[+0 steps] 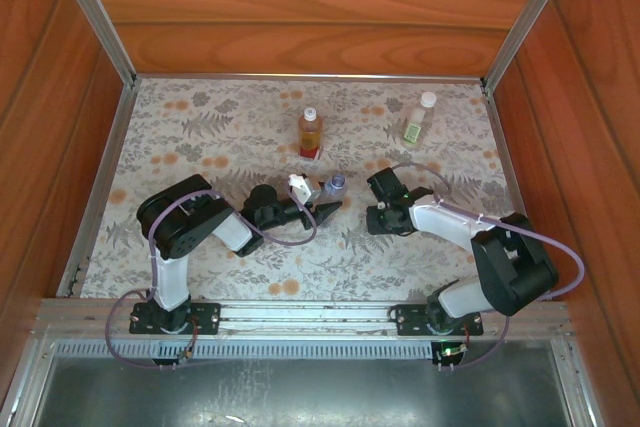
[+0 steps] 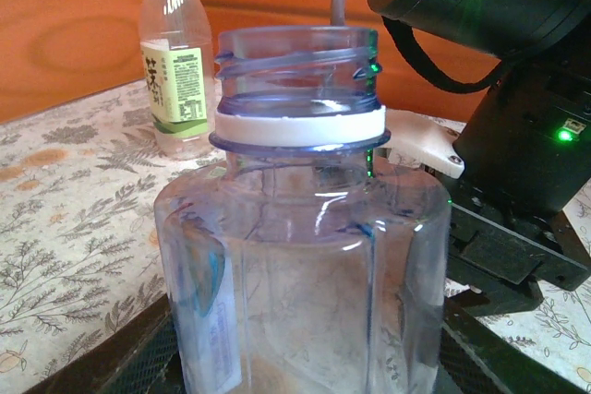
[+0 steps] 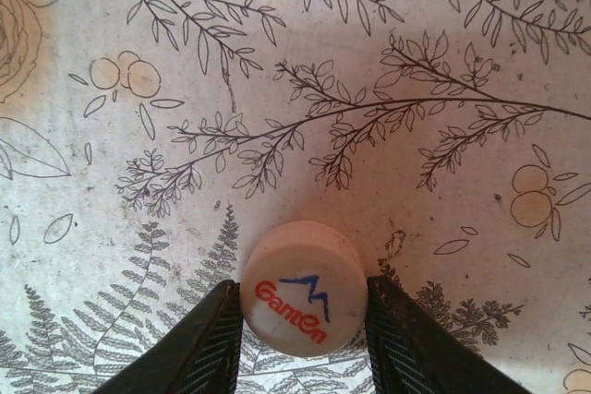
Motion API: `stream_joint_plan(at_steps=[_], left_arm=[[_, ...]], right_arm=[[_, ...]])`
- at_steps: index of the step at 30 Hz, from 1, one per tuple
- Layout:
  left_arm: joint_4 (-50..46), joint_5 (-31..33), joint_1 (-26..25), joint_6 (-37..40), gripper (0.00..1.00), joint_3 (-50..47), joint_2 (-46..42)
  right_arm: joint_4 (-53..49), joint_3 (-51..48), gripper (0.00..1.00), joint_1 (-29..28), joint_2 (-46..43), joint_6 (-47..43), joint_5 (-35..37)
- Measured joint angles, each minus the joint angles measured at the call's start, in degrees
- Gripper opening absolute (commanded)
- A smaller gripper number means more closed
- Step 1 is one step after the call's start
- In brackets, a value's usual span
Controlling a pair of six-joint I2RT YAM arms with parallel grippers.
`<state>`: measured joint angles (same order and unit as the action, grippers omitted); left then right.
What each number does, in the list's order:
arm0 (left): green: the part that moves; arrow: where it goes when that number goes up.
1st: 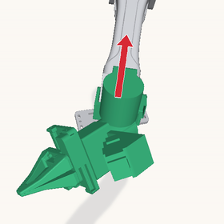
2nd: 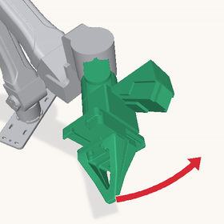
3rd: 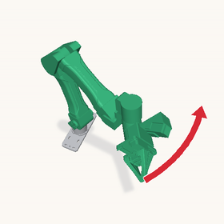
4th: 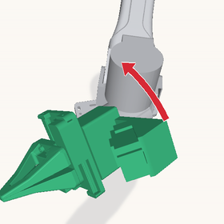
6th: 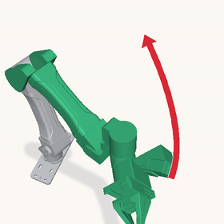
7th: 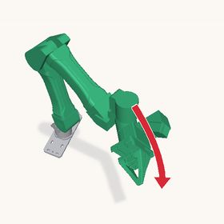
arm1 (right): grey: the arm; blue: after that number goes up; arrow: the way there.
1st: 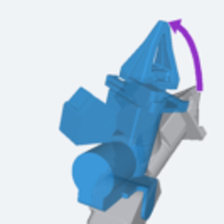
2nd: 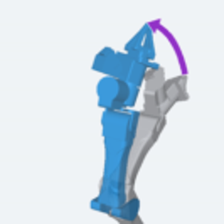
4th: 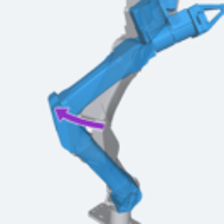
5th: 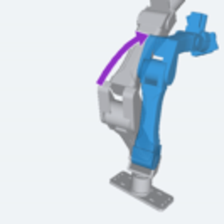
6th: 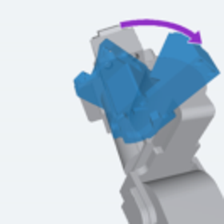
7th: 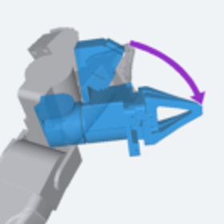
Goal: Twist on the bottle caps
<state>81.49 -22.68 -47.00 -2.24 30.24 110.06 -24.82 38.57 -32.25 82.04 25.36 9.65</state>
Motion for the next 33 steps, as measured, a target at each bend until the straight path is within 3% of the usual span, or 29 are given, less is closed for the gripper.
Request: stream_joint_plan(at_steps=[21,29,33], left_arm=[[0.7,-0.1,0.0,-0.2,0.57,0.0,0.4],[0.9,-0.1,0.0,-0.3,0.57,0.0,0.5],[0.9,-0.1,0.0,-0.4,0.57,0.0,0.5]], right_arm=[[-1.2,3.0,0.41,0.0,3.1,-0.8,0.5],[-2.1,3.0,0.45,0.0,3.0,-0.8,0.6],[-2.1,3.0,0.41,0.0,2.7,-0.9,0.5]])
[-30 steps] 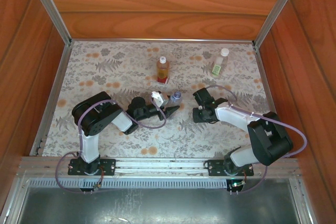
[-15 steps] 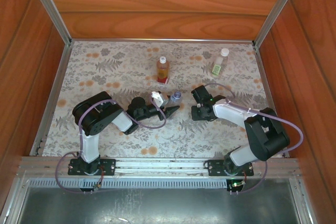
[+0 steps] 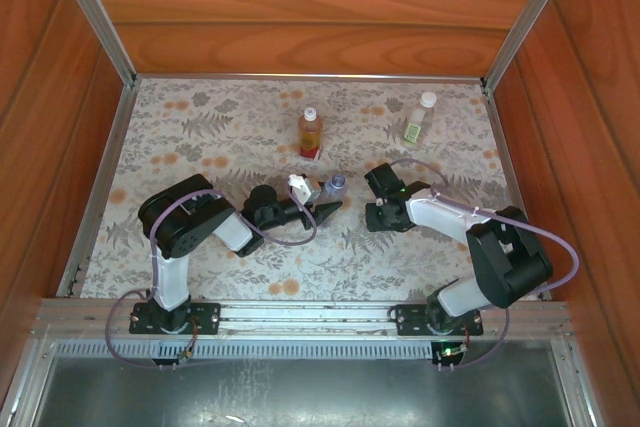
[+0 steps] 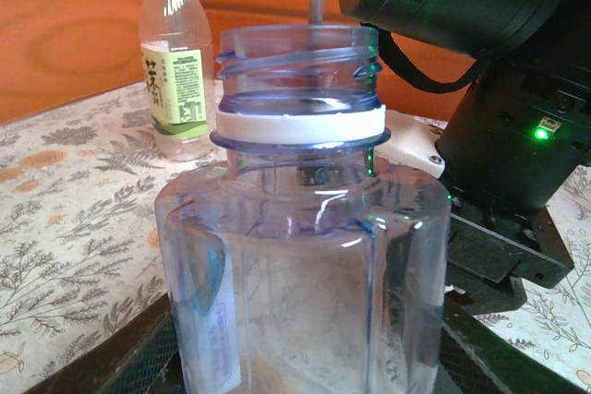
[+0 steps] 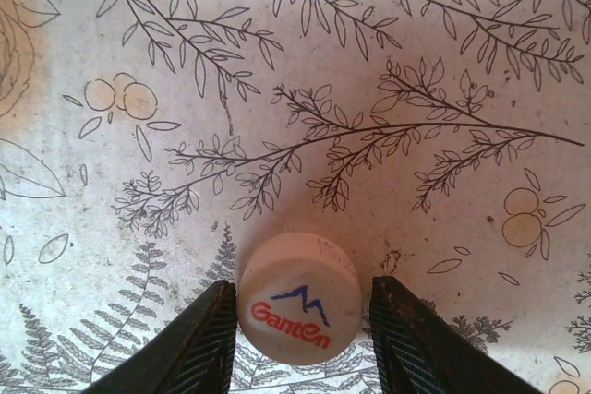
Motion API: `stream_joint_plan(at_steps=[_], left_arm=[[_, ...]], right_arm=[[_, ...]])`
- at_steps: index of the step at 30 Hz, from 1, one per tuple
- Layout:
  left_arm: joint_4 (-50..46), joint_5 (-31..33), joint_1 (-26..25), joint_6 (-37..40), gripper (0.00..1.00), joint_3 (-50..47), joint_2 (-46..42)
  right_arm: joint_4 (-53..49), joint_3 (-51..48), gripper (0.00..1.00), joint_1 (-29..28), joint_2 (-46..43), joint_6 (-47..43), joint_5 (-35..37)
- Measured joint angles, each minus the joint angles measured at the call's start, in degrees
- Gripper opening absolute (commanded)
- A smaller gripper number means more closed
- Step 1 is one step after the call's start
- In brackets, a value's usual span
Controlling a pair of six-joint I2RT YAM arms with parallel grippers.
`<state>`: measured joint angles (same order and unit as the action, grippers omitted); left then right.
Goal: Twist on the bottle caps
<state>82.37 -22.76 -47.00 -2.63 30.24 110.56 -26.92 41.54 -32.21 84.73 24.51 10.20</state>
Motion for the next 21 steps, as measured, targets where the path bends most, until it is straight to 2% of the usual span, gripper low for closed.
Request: stream_joint_plan(at_steps=[6,14,21], left_arm=[[0.0,0.0,0.0,0.0,0.57,0.0,0.0],[0.0,0.0,0.0,0.0,0.57,0.0,0.0],[0.2,0.0,0.0,0.0,0.57,0.0,0.2]], right_arm=[[0.0,0.0,0.37,0.0,0.0,0.0,0.0],[-0.7,0.2,0.37,0.0,-0.3,-0.4,-0.1],[-5.3,3.3,0.37,0.0,-5.8,-1.8,-1.4]])
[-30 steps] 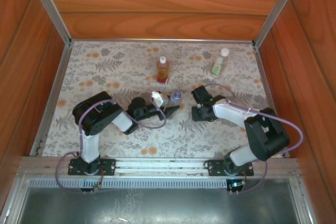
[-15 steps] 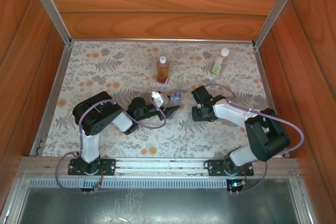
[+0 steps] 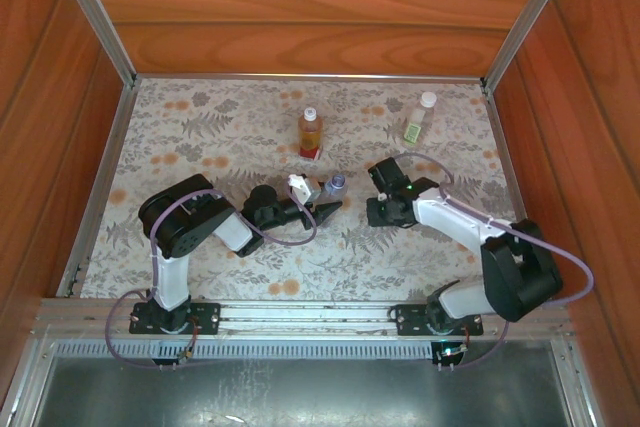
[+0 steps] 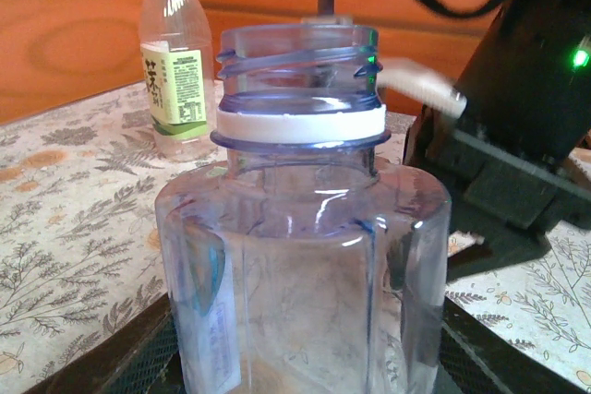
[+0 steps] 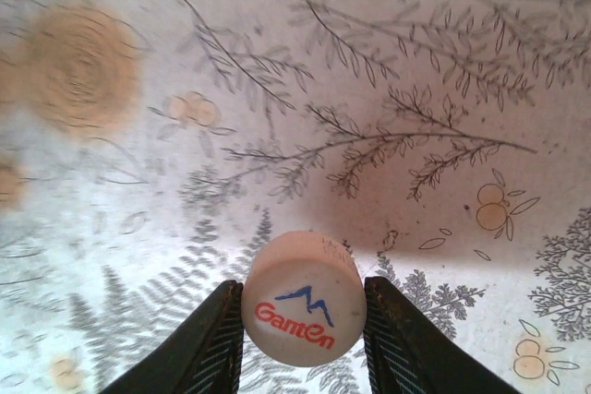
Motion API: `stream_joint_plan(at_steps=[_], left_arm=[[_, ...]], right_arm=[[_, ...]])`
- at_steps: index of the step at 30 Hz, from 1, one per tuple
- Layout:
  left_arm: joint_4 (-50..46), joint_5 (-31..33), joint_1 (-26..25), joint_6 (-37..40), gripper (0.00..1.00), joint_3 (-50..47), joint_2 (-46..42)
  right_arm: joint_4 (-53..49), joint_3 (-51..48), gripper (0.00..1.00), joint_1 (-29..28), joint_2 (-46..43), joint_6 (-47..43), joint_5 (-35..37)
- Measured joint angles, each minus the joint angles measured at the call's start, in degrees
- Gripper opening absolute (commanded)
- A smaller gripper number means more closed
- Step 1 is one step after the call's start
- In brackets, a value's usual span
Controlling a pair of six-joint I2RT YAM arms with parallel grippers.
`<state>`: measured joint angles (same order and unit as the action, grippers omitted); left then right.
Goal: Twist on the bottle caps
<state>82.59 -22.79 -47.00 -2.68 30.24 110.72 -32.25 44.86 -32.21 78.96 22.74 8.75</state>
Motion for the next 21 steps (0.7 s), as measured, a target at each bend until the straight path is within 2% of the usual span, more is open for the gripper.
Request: stream_joint_plan(at_steps=[9,21], left_arm=[[0.7,-0.1,0.0,0.0,0.57,0.0,0.4],[1.0,-0.1,0.0,0.0,0.57,0.1,0.7]], right_arm=[[-9.3,8.4,0.37,0.0,-5.8,-3.3,-3.3],[-18.1,21.7,0.37,0.0,-6.4,-9.1,-9.4]])
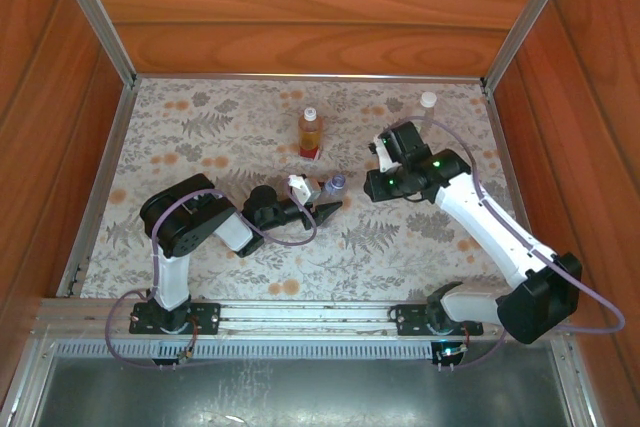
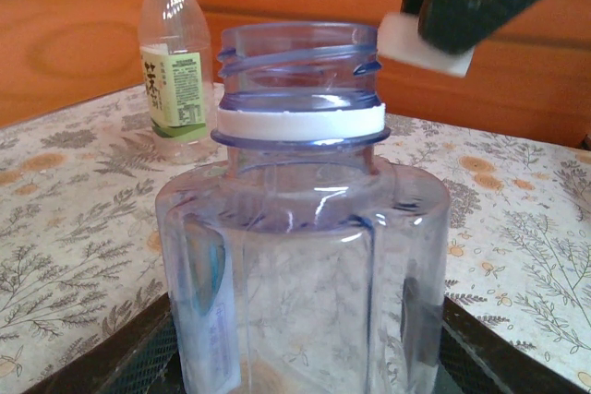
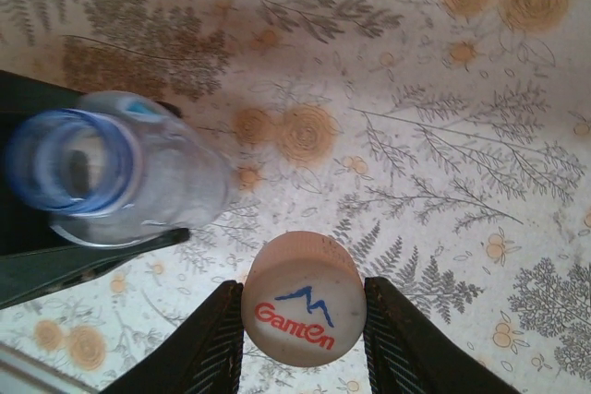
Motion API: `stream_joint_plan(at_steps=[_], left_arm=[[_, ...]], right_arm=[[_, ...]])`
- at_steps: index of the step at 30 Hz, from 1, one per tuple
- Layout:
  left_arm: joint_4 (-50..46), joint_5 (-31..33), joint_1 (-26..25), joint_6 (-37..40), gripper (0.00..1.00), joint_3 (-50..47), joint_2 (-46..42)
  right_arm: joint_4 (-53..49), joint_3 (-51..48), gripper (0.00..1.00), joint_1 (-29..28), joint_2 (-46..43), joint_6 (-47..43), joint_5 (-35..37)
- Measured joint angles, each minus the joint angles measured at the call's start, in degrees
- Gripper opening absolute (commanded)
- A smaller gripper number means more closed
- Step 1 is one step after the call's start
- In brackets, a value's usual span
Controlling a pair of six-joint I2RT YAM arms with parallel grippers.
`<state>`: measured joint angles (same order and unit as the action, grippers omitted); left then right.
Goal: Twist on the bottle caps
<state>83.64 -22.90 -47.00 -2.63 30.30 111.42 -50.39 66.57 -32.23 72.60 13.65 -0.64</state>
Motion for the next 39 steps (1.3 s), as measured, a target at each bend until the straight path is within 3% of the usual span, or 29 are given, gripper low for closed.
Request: stream_joint_plan(at_steps=[19,39], left_arm=[[0.4,-0.5,0.0,0.7,0.57,0.1,0.3],[0.5,-0.8,0.0,1.3,0.57,0.2,0.4]], right_arm=[[-0.7,11.7,0.37,0.0,11.1,-5.1,-12.9],[-5.6,15.6,0.37,-1.7,16.0,-8.1,-14.3]])
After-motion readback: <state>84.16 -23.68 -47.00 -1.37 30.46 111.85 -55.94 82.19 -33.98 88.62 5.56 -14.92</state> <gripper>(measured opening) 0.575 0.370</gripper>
